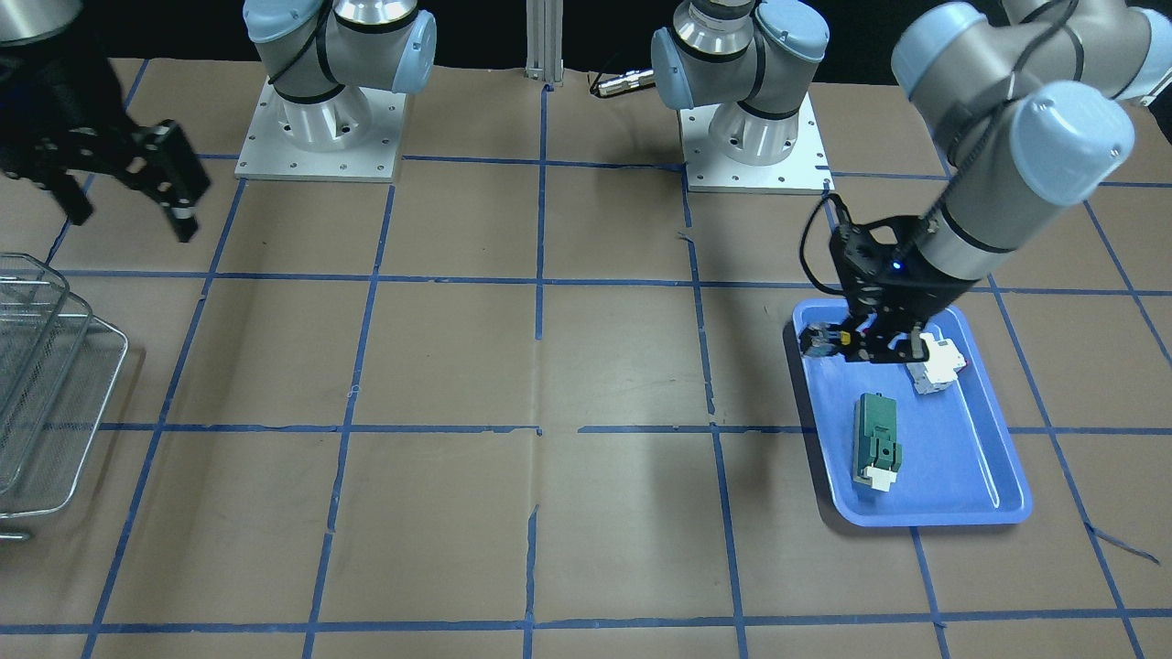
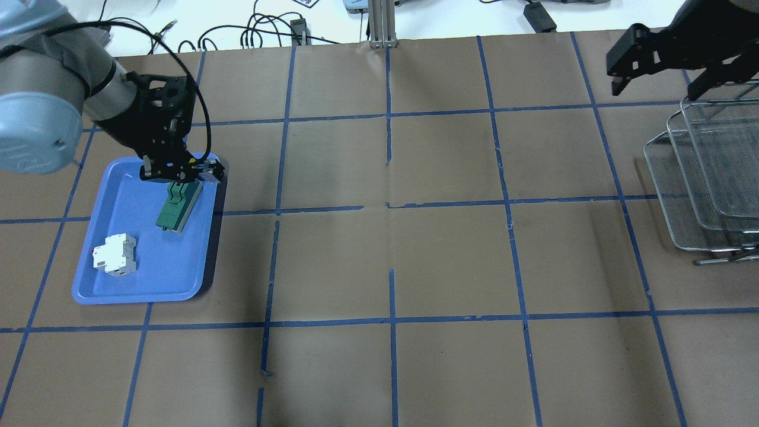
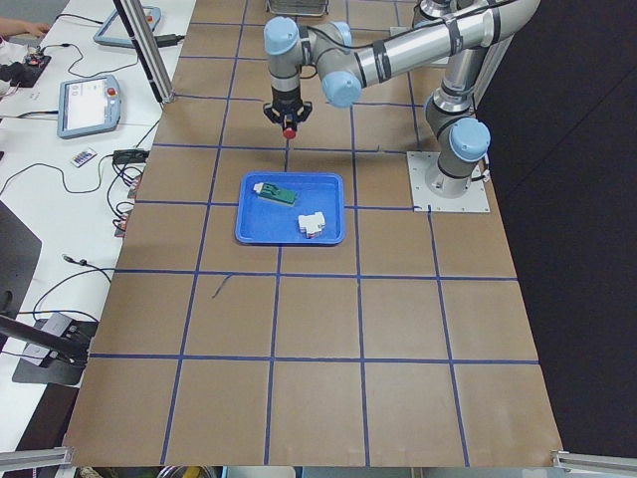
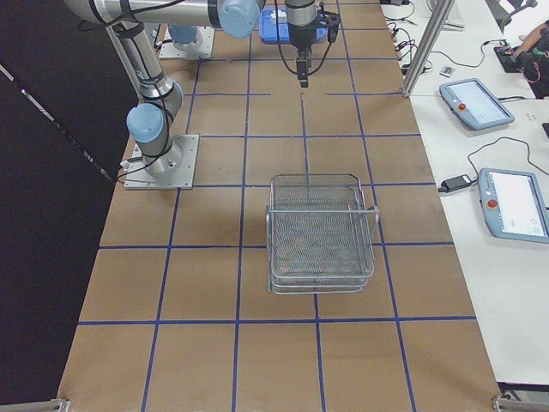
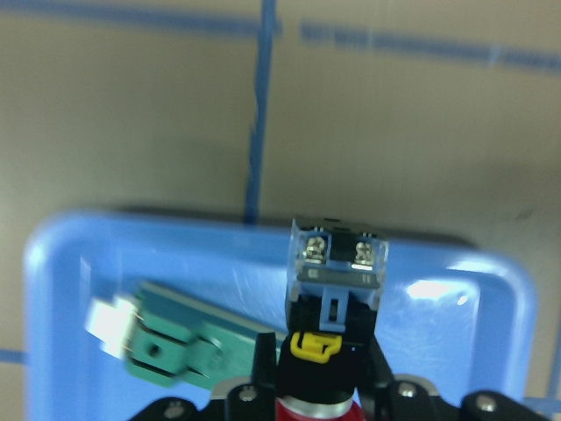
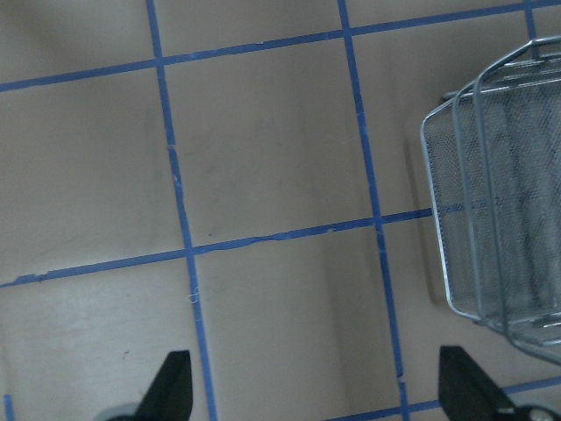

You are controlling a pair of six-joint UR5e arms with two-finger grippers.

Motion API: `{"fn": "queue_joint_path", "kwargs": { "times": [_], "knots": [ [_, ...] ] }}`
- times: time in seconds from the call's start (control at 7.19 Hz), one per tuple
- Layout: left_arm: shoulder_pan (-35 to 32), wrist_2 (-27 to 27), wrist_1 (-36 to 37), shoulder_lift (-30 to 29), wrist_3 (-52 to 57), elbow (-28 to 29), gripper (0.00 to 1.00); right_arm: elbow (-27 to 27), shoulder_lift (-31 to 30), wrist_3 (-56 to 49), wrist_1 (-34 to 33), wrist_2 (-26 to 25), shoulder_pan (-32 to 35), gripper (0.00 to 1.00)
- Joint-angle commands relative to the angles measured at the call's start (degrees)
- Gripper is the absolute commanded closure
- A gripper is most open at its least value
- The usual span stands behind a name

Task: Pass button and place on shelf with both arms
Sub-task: 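Lift the push button with the left gripper and carry it toward the table center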

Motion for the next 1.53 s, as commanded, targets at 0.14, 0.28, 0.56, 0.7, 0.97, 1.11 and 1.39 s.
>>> {"fn": "queue_joint_path", "kwargs": {
  "times": [0.14, 0.28, 0.56, 0.7, 0.97, 1.11, 1.39],
  "knots": [
    [-21.9, -0.8, -3.1, -0.6, -29.3, 6.7, 1.0, 1.0, 1.3, -15.6, 1.8, 6.7, -14.4, 0.0],
    [-25.1, -1.4, -2.7, -1.7, -37.5, 8.5, 1.0, 1.1, 1.9, -15.7, 2.5, 9.7, -15.1, 0.0],
    [-26.0, -0.7, -3.0, -2.6, -40.9, 10.9, 1.0, 2.1, 2.1, -15.8, 10.1, 21.0, -15.1, 0.0],
    [-25.8, -0.7, -3.3, -2.9, -40.9, 11.8, 1.0, 3.6, 2.1, -15.8, 12.6, 28.5, -15.1, 0.0],
    [-29.3, -0.5, -4.0, -3.2, -36.2, 11.2, 1.0, 8.0, 1.5, -17.7, 13.5, 37.1, -14.6, 0.0],
    [-30.4, 0.6, -3.8, -3.4, -32.3, 10.9, 1.0, 9.9, 1.2, -21.9, 13.7, 43.6, -14.3, 0.0],
    [-30.6, -0.4, -3.7, -3.4, -31.8, 11.3, 1.0, 13.3, 1.3, -25.0, 15.6, 50.1, -13.9, 0.0]
  ]
}}
